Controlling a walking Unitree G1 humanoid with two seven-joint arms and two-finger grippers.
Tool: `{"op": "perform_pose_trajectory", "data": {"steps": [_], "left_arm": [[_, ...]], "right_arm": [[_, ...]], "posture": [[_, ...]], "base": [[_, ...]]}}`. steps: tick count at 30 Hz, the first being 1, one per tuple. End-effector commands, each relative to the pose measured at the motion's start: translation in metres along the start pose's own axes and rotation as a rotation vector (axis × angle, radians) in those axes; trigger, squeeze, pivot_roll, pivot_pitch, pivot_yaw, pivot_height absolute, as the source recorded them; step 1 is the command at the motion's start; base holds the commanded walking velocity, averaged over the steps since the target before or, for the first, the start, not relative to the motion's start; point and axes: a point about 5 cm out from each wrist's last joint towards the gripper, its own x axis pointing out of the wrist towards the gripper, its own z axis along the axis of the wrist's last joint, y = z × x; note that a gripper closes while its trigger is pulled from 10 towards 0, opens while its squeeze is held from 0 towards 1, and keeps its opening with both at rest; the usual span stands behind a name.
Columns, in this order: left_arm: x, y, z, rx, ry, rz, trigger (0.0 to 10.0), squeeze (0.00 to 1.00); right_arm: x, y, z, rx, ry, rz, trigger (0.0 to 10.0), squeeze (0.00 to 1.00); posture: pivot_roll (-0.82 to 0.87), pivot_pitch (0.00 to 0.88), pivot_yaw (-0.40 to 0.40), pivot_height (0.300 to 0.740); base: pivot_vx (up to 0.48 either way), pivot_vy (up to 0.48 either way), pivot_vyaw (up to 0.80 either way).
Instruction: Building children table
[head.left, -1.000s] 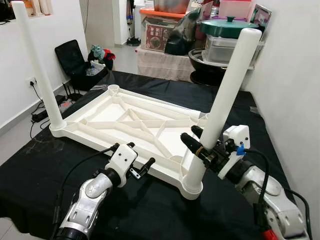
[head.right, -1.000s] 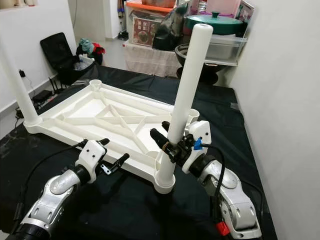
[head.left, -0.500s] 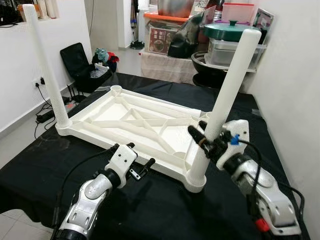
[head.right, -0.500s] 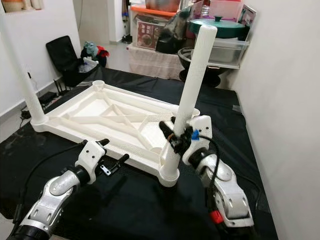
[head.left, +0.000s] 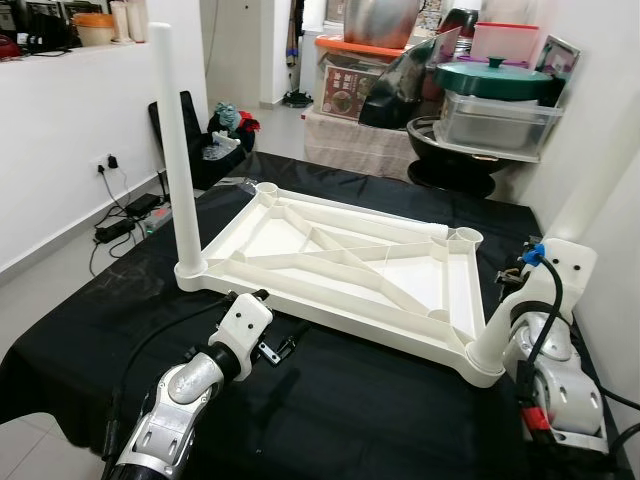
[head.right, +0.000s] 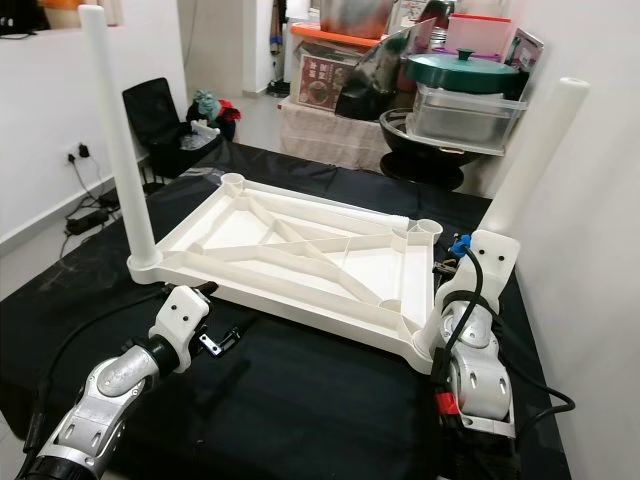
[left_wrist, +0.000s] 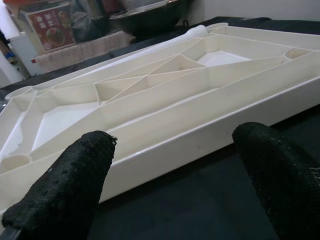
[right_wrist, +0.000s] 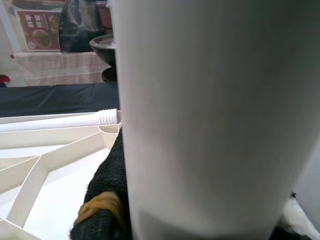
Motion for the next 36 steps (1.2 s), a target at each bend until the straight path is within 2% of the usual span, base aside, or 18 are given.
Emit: {"op": "perform_pose_trajectory", "data": {"steps": [1, 6, 7, 15, 16, 17, 18, 19, 21, 22, 23, 24, 25, 27, 28, 29, 32, 36], "left_arm": [[0.000, -0.001, -0.002, -0.012, 0.010, -0.005, 10.0, 0.00], [-0.002, 0.003, -0.004, -0.012, 0.018, 0.005, 10.0, 0.00], [-0.002, 0.002, -0.004, -0.012, 0.019, 0.003, 10.0, 0.00], [0.004, -0.003, -0.002, -0.013, 0.012, -0.006, 10.0, 0.00], [0.004, -0.002, -0.002, -0.013, 0.012, -0.006, 10.0, 0.00], [0.004, -0.002, -0.002, -0.013, 0.012, -0.006, 10.0, 0.00], [0.004, -0.003, -0.001, -0.012, 0.011, -0.007, 10.0, 0.00], [0.004, -0.003, -0.001, -0.012, 0.011, -0.007, 10.0, 0.00], [0.003, -0.003, -0.002, -0.004, 0.013, -0.011, 10.0, 0.00], [0.003, -0.003, -0.002, -0.004, 0.013, -0.011, 10.0, 0.00], [0.002, -0.002, -0.002, -0.003, 0.013, -0.011, 10.0, 0.00], [0.002, -0.002, -0.002, -0.003, 0.013, -0.011, 10.0, 0.00], [0.000, -0.001, -0.003, -0.002, 0.015, -0.008, 10.0, 0.00], [-0.001, 0.000, -0.003, -0.001, 0.017, -0.006, 10.0, 0.00], [0.000, -0.001, -0.003, -0.002, 0.016, -0.007, 10.0, 0.00], [0.000, -0.001, -0.003, -0.002, 0.015, -0.008, 10.0, 0.00], [0.000, -0.002, -0.002, -0.003, 0.012, -0.009, 10.0, 0.00], [0.001, -0.002, -0.001, -0.003, 0.008, -0.011, 10.0, 0.00]], "right_arm": [[-0.001, 0.001, -0.033, -0.023, 0.145, 0.028, 10.0, 0.00], [-0.002, 0.014, -0.015, 0.032, 0.040, 0.110, 10.0, 0.00], [-0.003, 0.013, -0.013, 0.030, 0.030, 0.086, 10.0, 1.00], [-0.004, 0.014, -0.006, 0.081, 0.040, 0.171, 10.0, 1.00], [-0.007, 0.020, 0.002, 0.106, 0.004, 0.268, 10.0, 0.00], [-0.007, 0.020, 0.002, 0.106, 0.004, 0.268, 10.0, 0.00], [-0.015, 0.031, 0.013, 0.128, -0.054, 0.436, 10.0, 0.00], [-0.015, 0.031, 0.013, 0.128, -0.054, 0.436, 10.0, 0.00], [-0.049, 0.054, 0.034, 0.133, -0.178, 0.886, 10.0, 0.00], [-0.049, 0.054, 0.034, 0.133, -0.178, 0.886, 10.0, 0.00], [-0.066, 0.060, 0.037, 0.110, -0.207, 1.052, 10.0, 0.00], [-0.066, 0.060, 0.037, 0.110, -0.207, 1.052, 10.0, 0.00], [-0.079, 0.064, 0.034, 0.077, -0.216, 1.178, 10.0, 0.00], [-0.080, 0.065, 0.032, 0.066, -0.210, 1.189, 10.0, 0.00], [-0.079, 0.067, 0.028, 0.056, -0.204, 1.181, 2.5, 0.00], [-0.079, 0.069, 0.026, 0.050, -0.201, 1.174, 0.0, 0.00], [-0.079, 0.071, 0.023, 0.046, -0.195, 1.165, 0.0, 0.00], [-0.066, 0.067, 0.011, -0.029, -0.166, 1.029, 0.0, 0.00]], "posture": [[0.04, 0.000, -0.098, 0.740], [0.04, 0.000, -0.100, 0.740], [0.03, 0.000, -0.099, 0.740], [0.03, 0.000, -0.096, 0.740], [0.03, 0.000, -0.091, 0.740], [0.03, 0.000, -0.091, 0.740], [0.03, 0.000, -0.087, 0.740], [0.03, 0.000, -0.087, 0.740], [0.04, 0.000, -0.092, 0.740], [0.04, 0.000, -0.092, 0.740], [0.04, 0.000, -0.090, 0.740], [0.04, 0.000, -0.090, 0.740], [0.04, 0.000, -0.090, 0.740], [0.04, 0.000, -0.090, 0.740], [0.04, 0.000, -0.092, 0.740], [0.04, 0.000, -0.090, 0.740], [0.04, 0.000, -0.091, 0.740], [0.04, 0.000, -0.089, 0.740]], "base": [[0.000, 0.000, 0.00], [0.000, 0.000, 0.00], [0.000, 0.000, 0.00], [0.000, 0.000, 0.00], [0.000, 0.000, 0.00], [0.000, 0.000, 0.00], [0.000, 0.000, 0.00], [0.000, 0.000, 0.00], [0.000, 0.000, 0.00], [0.000, 0.000, 0.00], [0.000, 0.000, 0.00], [0.000, 0.000, 0.00], [0.000, 0.000, 0.00], [0.000, 0.000, 0.00], [0.000, 0.000, 0.00], [0.000, 0.000, 0.00], [0.000, 0.000, 0.00], [0.000, 0.000, 0.00]]}}
